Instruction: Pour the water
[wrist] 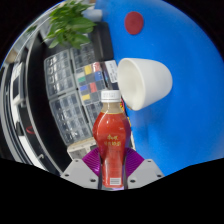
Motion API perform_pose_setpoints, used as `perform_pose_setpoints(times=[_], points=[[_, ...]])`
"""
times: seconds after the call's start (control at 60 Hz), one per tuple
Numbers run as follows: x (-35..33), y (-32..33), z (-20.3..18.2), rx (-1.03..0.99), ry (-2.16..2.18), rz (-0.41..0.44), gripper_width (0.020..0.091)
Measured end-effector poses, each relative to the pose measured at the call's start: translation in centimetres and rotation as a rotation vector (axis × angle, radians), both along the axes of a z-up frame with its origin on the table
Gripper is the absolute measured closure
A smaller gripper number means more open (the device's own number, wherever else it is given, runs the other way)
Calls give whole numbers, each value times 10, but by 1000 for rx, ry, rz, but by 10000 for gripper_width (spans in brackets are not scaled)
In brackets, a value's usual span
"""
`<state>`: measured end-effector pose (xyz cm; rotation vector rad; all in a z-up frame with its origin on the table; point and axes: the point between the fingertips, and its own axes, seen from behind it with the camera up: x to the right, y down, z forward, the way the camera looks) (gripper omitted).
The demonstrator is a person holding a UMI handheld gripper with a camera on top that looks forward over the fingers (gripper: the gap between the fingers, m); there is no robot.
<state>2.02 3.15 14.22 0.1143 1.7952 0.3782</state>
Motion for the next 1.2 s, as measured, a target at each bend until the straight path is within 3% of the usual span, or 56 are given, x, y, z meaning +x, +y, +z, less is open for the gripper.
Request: perform_pose_setpoints(times=[0.217, 0.417, 0.533, 0.717, 0.883, 1.033, 1.1, 1.2], points=[[4, -8, 2, 198, 40, -23, 818], [7, -9, 3, 117, 53, 18, 817], [5, -13, 9, -157, 40, 120, 818], [20, -70, 68, -701, -107, 223, 808], [28, -151, 98, -1284, -138, 230, 807], [29, -232, 91, -1656, -48, 204, 807], [31, -263, 75, -1702, -7, 174, 807], [29, -296, 33, -1726, 63, 209, 808]])
